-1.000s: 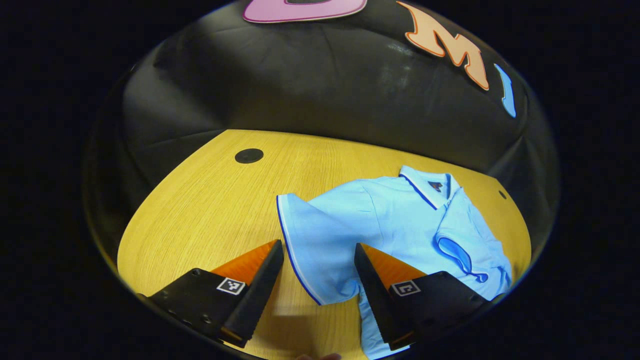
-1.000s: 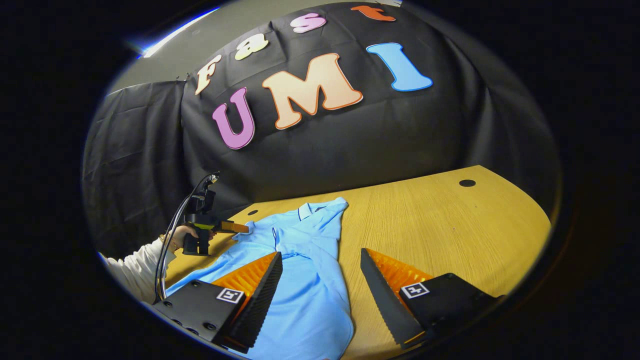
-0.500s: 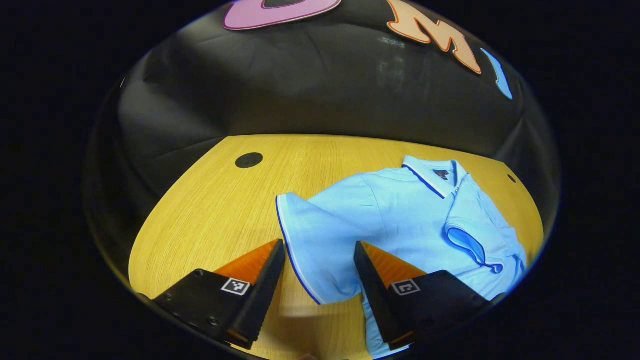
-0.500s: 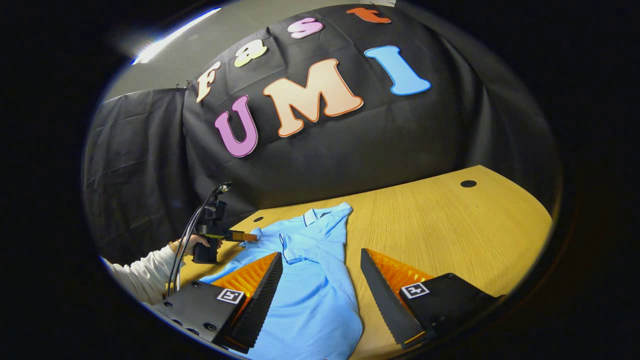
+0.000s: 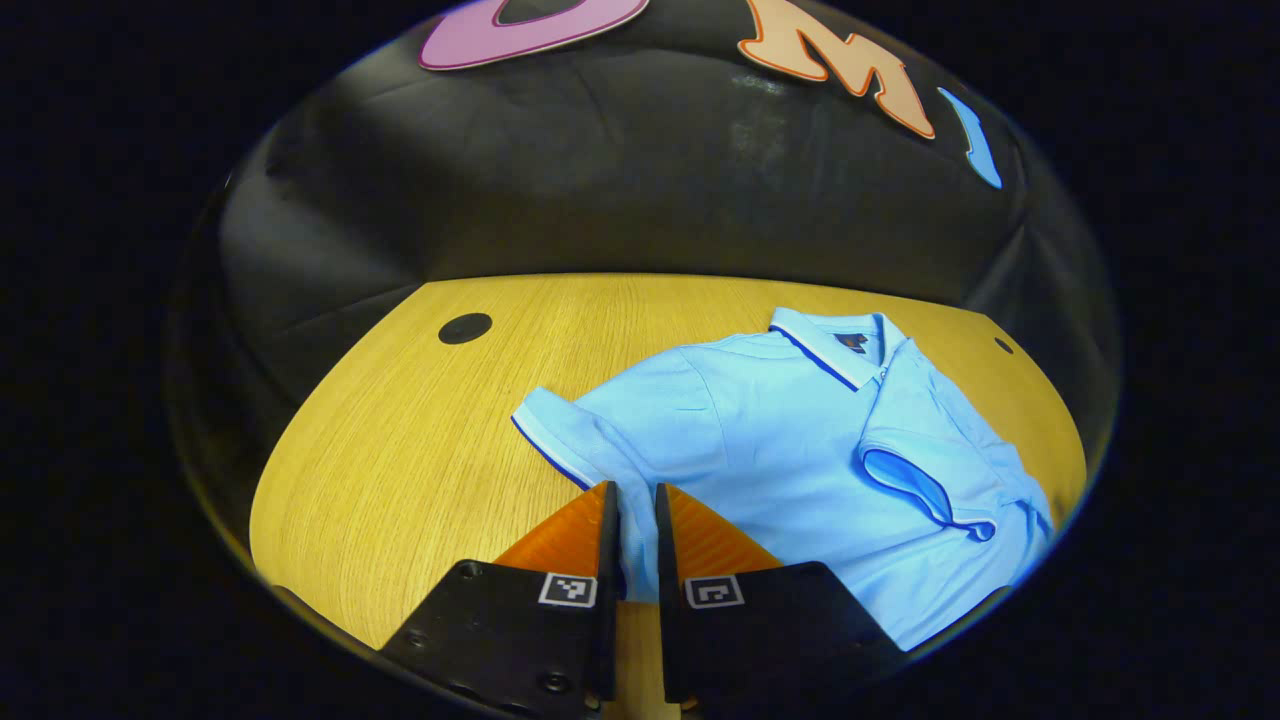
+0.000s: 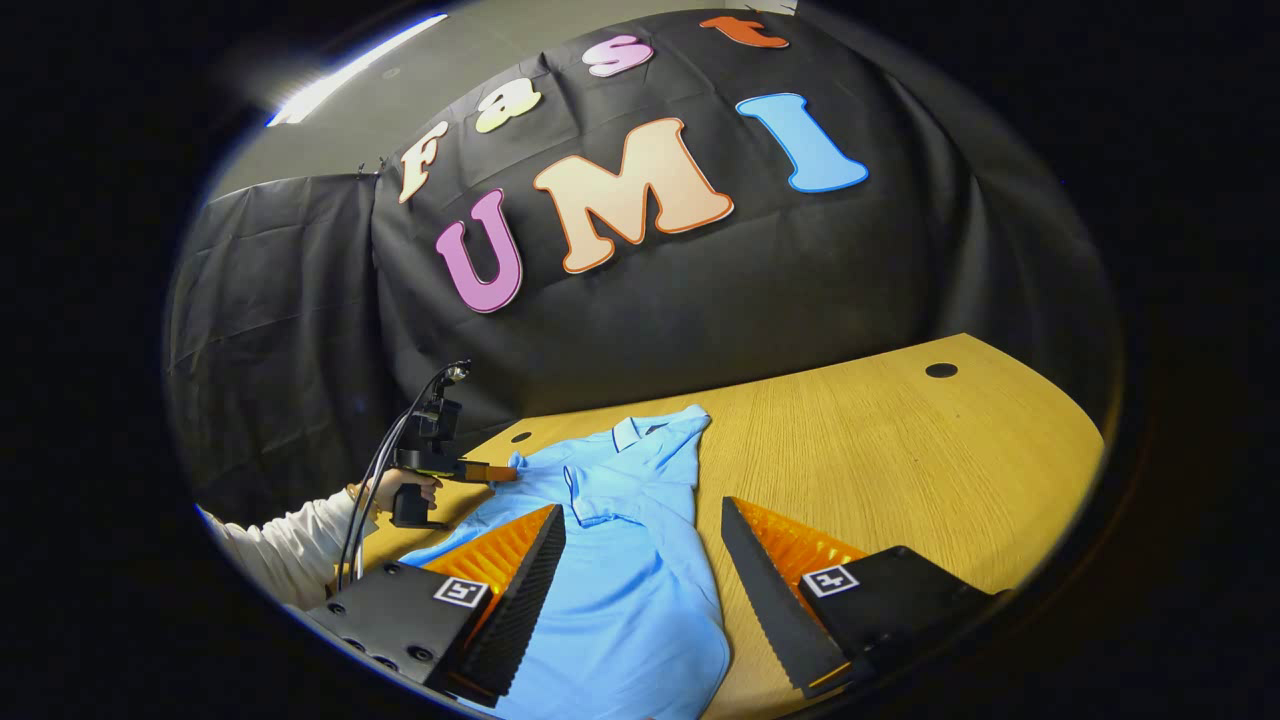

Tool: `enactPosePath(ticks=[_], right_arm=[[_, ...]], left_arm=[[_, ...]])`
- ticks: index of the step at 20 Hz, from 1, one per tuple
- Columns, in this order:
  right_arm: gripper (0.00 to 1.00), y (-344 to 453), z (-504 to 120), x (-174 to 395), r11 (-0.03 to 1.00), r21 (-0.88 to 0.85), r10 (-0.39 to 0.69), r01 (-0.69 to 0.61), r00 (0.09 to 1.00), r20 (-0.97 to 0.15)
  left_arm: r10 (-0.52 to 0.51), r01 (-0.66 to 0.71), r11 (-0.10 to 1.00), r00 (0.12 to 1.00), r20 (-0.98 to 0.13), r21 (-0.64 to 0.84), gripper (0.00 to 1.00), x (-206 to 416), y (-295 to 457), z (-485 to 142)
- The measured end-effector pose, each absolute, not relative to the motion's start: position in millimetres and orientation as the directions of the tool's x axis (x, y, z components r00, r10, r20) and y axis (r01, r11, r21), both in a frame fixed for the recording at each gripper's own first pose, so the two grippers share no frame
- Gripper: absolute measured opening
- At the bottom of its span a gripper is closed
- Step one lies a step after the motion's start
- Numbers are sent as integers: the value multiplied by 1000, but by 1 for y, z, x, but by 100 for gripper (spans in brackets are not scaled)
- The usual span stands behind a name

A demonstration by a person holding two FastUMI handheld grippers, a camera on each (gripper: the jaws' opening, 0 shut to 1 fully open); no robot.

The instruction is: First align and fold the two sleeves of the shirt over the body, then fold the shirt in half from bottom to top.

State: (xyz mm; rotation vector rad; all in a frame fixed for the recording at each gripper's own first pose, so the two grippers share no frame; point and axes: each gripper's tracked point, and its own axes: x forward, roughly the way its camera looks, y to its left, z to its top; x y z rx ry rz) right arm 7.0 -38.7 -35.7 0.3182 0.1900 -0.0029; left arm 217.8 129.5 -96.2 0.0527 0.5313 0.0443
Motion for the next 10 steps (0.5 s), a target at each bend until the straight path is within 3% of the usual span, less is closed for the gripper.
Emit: enactPosePath(ticks=[6,10], right_arm=[[98,-39,-42,8,952,303,24,40,979,-205],[98,-42,-46,8,956,289,11,53,977,-214]], left_arm=[[52,-7,996,868,-494,93,1,219,121,-92],[0,24,999,882,-472,45,0,218,94,-74]])
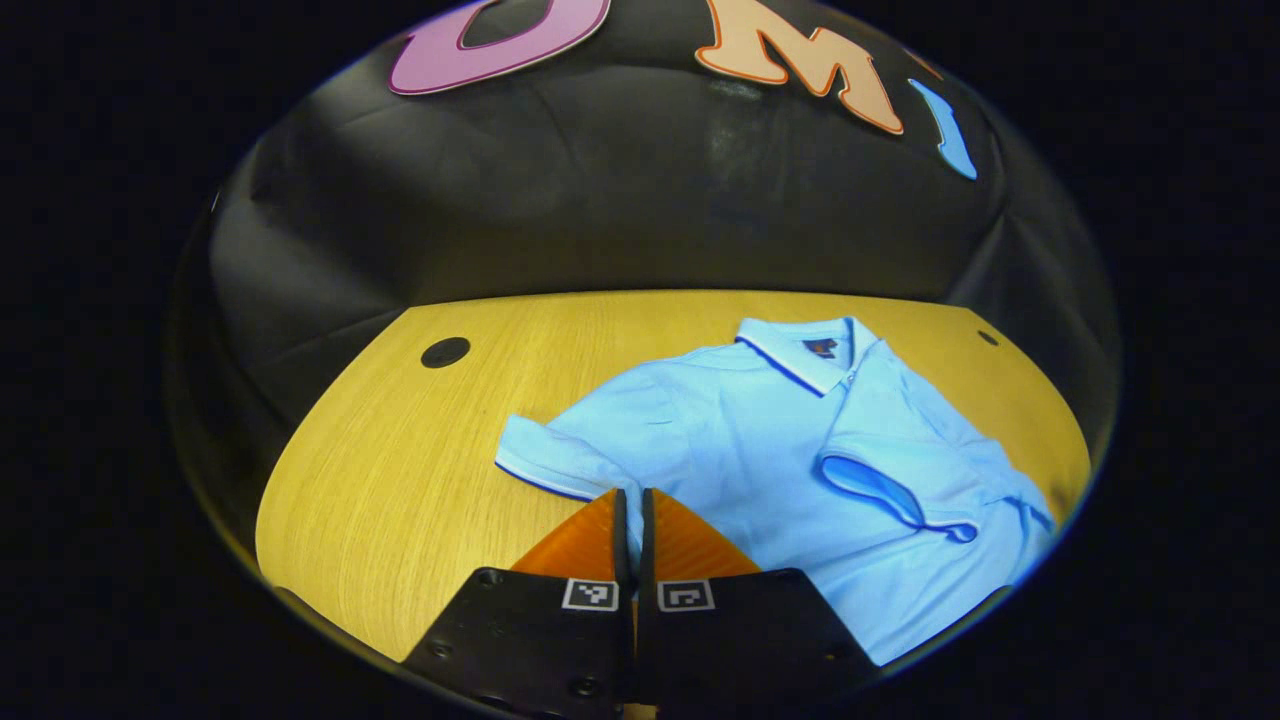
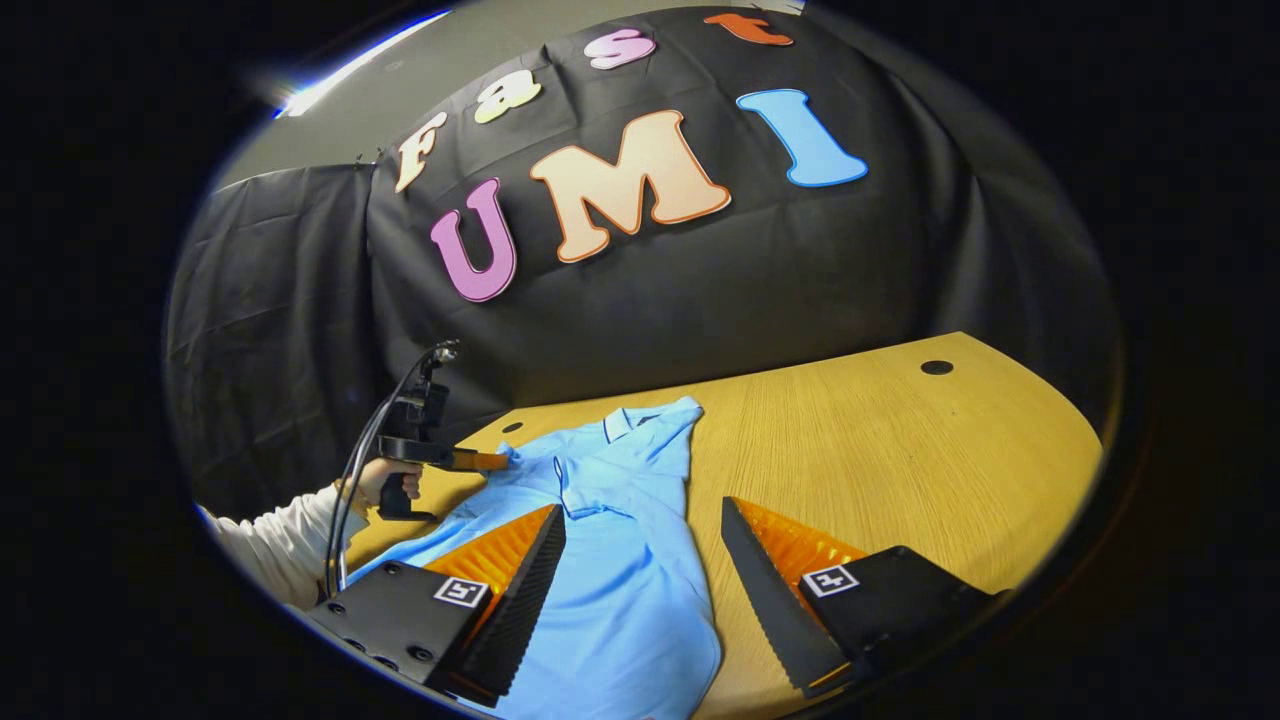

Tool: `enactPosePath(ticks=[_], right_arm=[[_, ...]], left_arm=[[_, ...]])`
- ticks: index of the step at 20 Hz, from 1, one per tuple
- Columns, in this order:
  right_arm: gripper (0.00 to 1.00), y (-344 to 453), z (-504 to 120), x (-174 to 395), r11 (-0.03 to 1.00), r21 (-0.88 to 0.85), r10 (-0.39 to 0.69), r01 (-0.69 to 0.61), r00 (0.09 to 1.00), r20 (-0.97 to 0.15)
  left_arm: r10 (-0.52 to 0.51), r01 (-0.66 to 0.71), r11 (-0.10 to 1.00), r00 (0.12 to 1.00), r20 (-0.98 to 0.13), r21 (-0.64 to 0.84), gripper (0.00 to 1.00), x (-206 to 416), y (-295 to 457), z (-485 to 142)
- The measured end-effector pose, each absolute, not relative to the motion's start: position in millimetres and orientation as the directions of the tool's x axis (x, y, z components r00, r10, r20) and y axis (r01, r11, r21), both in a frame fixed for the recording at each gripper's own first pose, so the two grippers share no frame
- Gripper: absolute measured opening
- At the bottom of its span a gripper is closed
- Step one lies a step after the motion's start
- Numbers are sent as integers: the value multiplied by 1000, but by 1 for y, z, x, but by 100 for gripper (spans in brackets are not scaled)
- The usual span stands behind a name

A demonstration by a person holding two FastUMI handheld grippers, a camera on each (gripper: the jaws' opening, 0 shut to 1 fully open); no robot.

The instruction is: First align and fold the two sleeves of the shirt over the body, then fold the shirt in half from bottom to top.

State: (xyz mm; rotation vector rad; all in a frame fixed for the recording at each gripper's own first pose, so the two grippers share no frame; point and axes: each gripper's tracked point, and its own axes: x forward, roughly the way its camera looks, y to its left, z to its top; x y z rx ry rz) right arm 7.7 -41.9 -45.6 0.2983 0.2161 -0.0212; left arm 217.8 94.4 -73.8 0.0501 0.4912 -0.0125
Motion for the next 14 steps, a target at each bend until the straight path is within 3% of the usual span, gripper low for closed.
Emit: enactPosePath(ticks=[7,14], right_arm=[[98,-39,-45,7,955,293,22,43,977,-214],[98,-39,-47,5,957,286,27,39,975,-222]], left_arm=[[-148,188,979,920,-363,79,0,223,2,-5],[-316,422,879,865,-390,224,0,211,-125,-16]])
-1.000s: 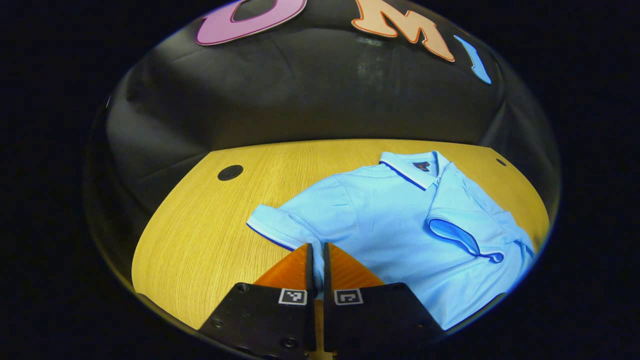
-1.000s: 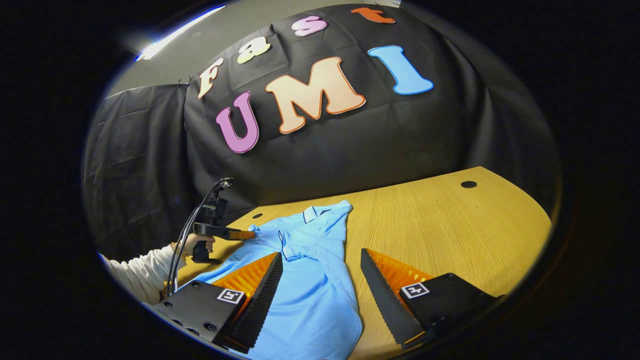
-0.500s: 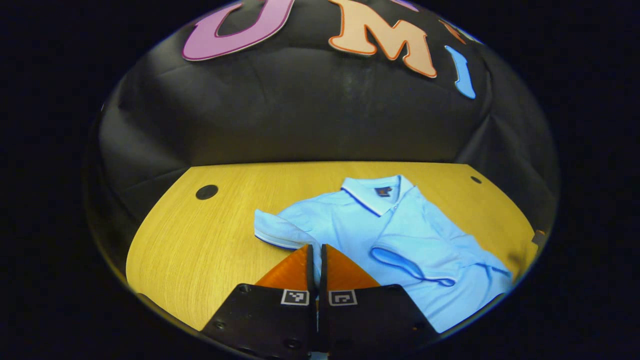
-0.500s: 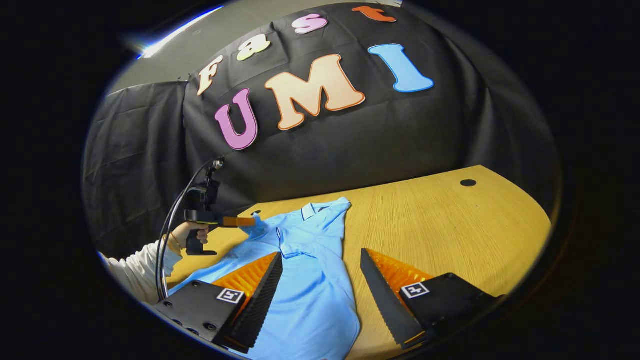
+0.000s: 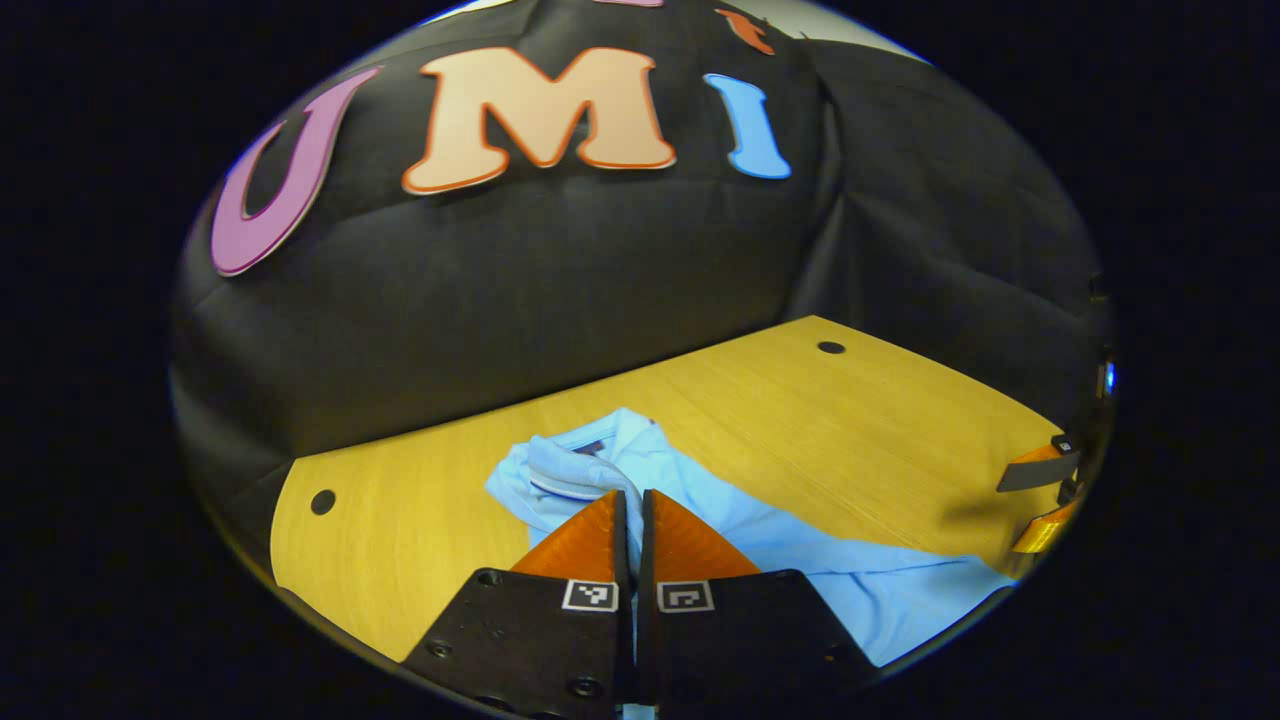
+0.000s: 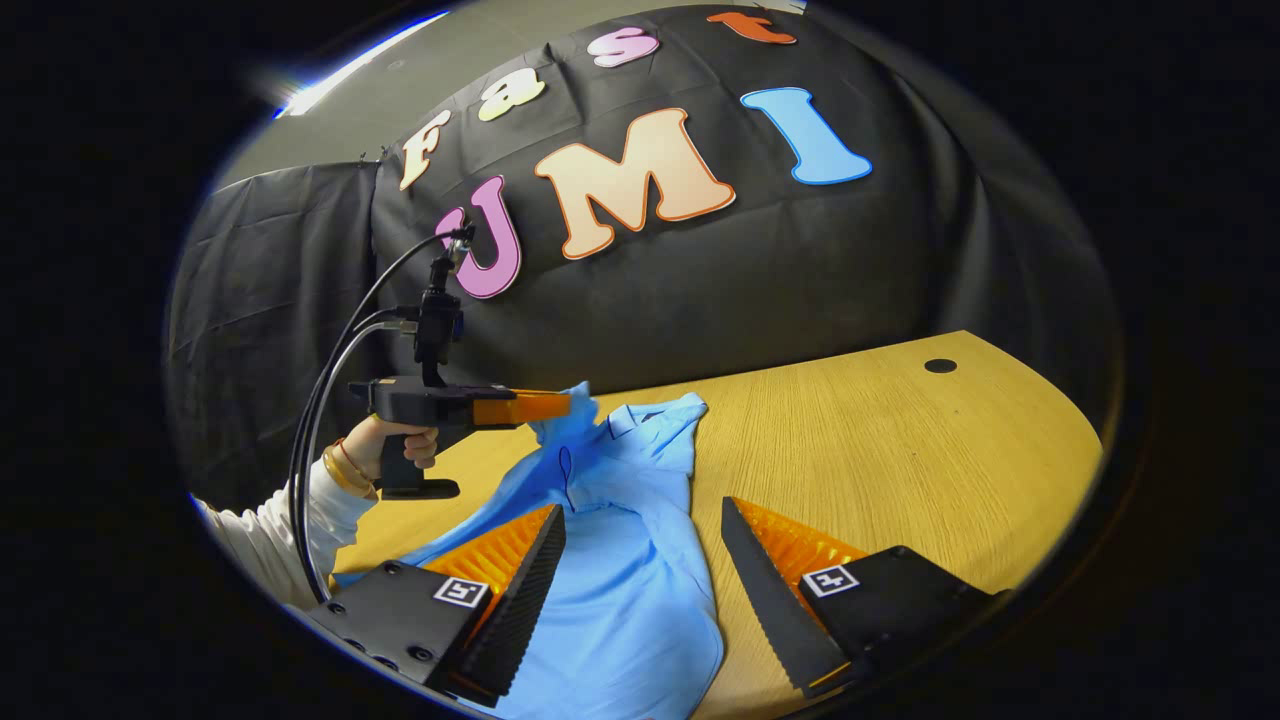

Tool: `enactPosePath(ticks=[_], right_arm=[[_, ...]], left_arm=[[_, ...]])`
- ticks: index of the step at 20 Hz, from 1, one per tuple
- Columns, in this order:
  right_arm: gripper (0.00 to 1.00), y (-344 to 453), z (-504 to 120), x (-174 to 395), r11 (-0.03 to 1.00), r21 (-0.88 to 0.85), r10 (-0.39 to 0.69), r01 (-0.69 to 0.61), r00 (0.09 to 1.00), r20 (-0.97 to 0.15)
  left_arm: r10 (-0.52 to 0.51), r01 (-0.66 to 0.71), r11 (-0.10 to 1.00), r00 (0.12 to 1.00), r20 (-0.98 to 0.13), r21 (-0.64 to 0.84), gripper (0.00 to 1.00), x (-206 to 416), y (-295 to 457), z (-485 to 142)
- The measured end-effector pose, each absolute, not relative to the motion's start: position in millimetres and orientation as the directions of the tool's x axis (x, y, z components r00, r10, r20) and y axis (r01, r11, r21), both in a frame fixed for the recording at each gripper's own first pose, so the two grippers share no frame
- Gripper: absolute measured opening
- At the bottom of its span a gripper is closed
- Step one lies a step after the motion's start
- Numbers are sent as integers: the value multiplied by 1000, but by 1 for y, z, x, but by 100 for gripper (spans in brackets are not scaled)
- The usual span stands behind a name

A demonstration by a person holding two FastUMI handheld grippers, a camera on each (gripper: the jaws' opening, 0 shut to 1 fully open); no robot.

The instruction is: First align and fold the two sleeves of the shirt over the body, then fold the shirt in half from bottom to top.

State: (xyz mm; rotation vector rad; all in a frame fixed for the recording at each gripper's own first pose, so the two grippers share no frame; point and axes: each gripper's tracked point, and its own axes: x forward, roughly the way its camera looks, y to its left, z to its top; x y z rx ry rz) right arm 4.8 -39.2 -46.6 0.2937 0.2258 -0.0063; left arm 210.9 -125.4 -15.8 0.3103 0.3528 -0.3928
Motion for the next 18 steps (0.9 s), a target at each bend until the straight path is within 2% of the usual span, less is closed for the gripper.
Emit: enactPosePath(ticks=[3,4,6,7,9,10,13,14,18], right_arm=[[98,-42,-51,4,959,279,18,51,971,-238],[94,-41,-51,3,960,278,21,48,971,-240],[94,-40,-51,4,960,277,29,40,970,-243],[98,-39,-51,3,960,276,30,39,970,-243],[97,-37,-49,1,963,266,27,39,971,-239],[97,-37,-48,1,964,262,25,39,971,-238],[97,-32,-49,-2,965,261,28,36,970,-240],[97,-30,-49,-3,965,259,32,33,969,-244],[98,-20,-46,-12,972,234,36,23,969,-243]], left_arm=[[-348,484,828,840,-417,285,0,202,-158,-29],[-343,482,823,843,-413,300,0,203,-165,-32],[-334,467,831,854,-398,303,1,198,-173,-29],[-337,464,833,858,-388,302,3,195,-176,-24],[-379,489,826,850,-366,279,17,190,-181,-24],[-377,480,833,857,-352,276,36,186,-176,-21],[-343,426,868,886,-311,256,81,167,-154,-4],[-336,416,879,887,-317,234,85,154,-146,-4],[-318,401,891,885,-340,211,85,99,-110,-7]])
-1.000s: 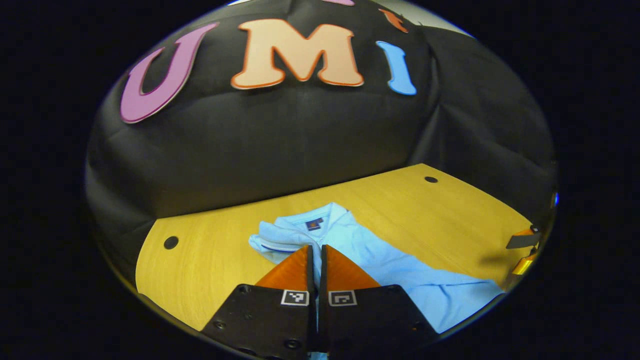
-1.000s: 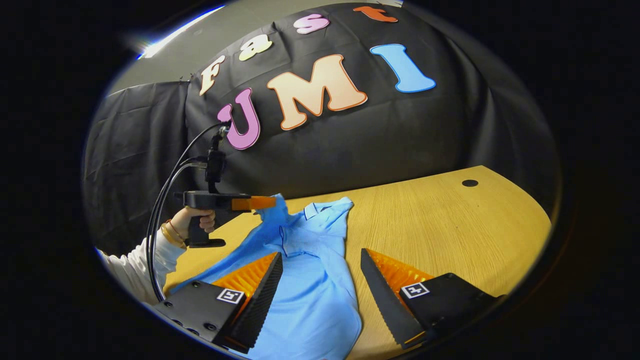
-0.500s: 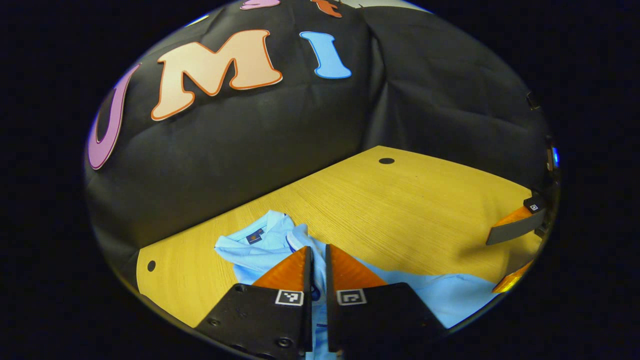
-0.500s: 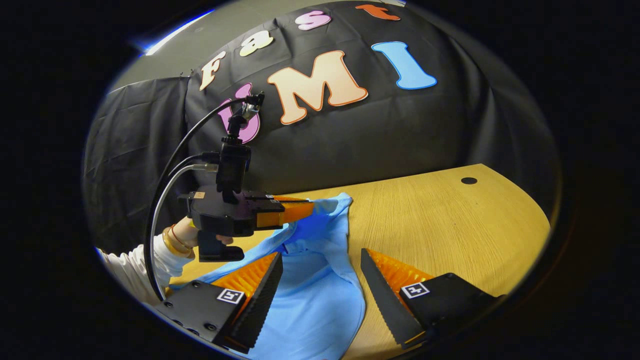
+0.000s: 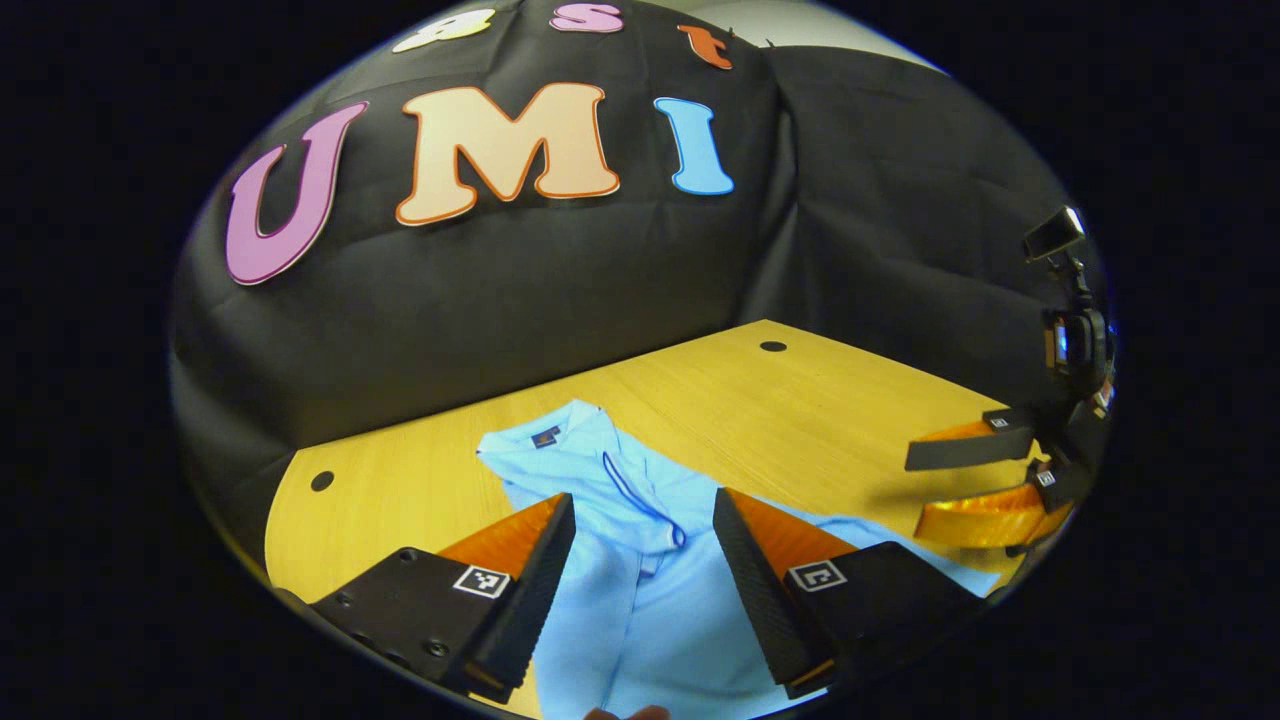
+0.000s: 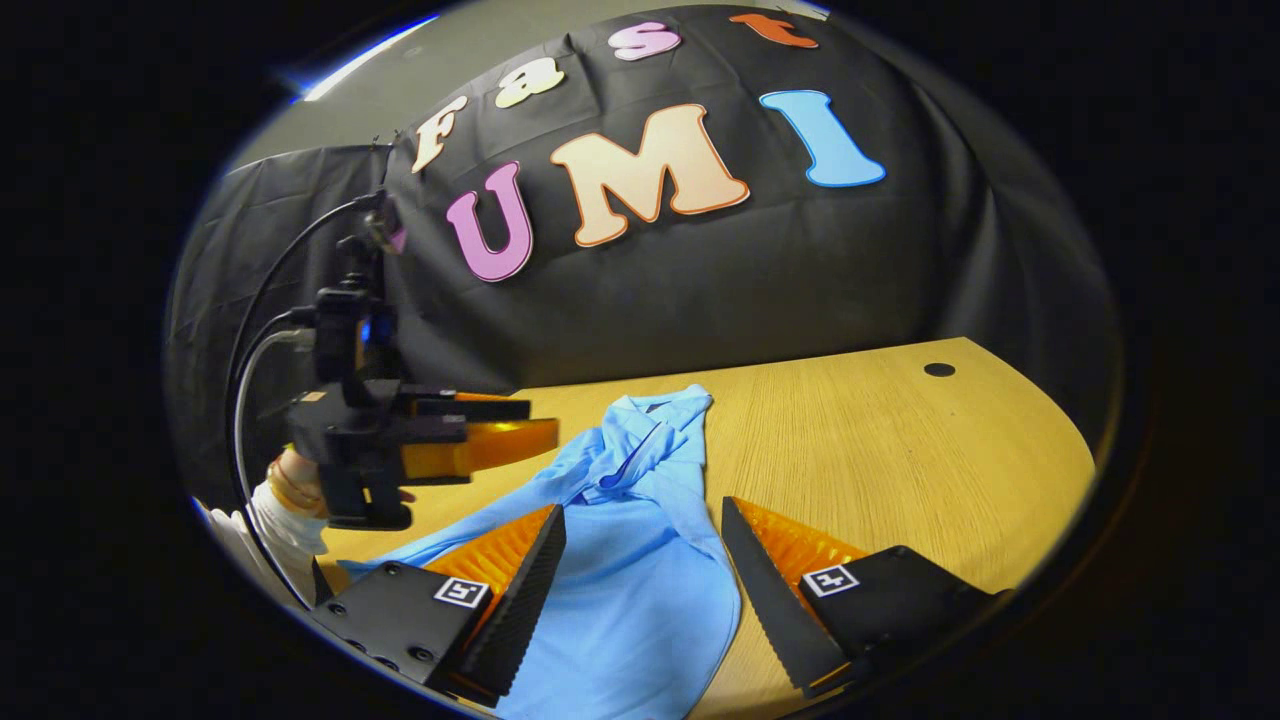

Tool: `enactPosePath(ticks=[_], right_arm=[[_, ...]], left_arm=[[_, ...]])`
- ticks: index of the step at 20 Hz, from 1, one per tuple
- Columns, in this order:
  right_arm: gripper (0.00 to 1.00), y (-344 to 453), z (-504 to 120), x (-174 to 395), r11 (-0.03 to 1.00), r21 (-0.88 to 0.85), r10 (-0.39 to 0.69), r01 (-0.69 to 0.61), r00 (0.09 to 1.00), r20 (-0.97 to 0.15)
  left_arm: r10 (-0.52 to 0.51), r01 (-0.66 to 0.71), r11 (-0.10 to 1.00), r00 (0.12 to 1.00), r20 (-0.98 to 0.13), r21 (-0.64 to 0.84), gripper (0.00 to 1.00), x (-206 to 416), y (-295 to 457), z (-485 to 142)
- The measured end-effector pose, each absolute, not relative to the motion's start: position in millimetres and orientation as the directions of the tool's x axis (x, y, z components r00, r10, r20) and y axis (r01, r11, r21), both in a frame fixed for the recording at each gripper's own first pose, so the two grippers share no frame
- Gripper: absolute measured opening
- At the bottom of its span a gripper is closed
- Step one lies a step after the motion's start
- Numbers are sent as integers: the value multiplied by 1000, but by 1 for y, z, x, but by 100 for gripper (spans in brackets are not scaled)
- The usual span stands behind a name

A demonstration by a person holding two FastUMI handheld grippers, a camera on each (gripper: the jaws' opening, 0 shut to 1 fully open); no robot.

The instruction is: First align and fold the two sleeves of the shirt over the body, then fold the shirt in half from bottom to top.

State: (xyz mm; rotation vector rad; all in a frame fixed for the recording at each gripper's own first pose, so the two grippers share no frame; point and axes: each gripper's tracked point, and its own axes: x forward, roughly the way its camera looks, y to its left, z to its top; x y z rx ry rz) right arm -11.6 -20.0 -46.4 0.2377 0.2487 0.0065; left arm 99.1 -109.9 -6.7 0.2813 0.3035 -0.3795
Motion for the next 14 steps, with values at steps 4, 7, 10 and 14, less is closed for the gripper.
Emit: enactPosePath(ticks=[4,7,10,14], right_arm=[[98,-9,-60,-31,981,191,33,23,959,-283],[98,-2,-80,-53,988,155,28,26,940,-341],[98,4,-99,-75,991,130,28,24,922,-387],[98,7,-112,-105,995,92,8,33,908,-419]], left_arm=[[-298,376,911,883,-363,168,85,41,-74,-17],[-257,330,934,888,-381,139,85,5,-45,-31],[-227,292,949,894,-385,118,85,-24,-24,-48],[-202,262,960,889,-412,95,84,-63,-8,-72]])
